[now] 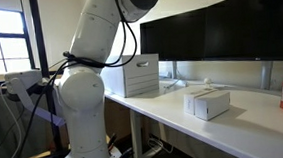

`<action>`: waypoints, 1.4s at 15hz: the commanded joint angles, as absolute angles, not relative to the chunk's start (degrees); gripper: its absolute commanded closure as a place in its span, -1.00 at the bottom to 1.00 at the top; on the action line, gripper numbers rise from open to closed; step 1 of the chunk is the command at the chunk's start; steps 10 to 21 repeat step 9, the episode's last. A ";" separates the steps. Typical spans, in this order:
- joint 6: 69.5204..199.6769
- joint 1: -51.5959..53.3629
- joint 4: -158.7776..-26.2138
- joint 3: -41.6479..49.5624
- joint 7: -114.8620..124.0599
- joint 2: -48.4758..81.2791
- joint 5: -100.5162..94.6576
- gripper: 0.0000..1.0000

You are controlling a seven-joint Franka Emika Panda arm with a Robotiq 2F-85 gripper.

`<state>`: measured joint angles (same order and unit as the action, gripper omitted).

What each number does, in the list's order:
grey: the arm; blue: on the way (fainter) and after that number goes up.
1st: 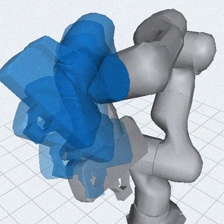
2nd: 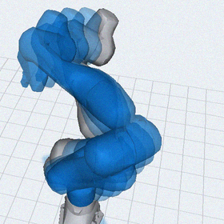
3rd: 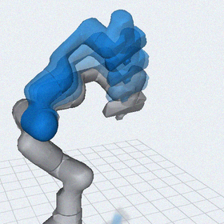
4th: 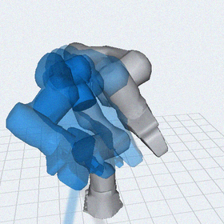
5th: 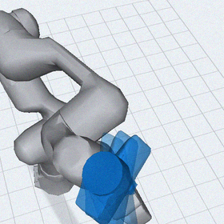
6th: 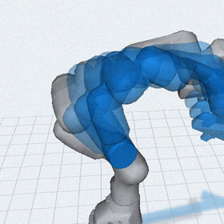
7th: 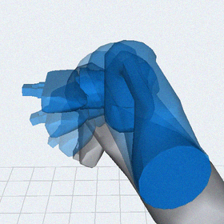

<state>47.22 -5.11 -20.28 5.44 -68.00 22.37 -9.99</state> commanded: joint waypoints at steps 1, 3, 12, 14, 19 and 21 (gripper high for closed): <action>43.64 -3.90 -20.88 4.35 -65.87 19.64 -9.95 -1.00; 44.86 -4.15 -20.66 4.38 -66.97 20.39 -10.36 -1.00; 44.56 -3.83 -20.61 4.31 -66.87 20.00 -10.37 -1.00; 44.56 -3.83 -20.61 4.31 -66.87 20.00 -10.37 -1.00; 44.56 -3.83 -20.61 4.31 -66.87 20.00 -10.37 -1.00; 44.56 -3.83 -20.61 4.31 -66.87 20.00 -10.37 -1.00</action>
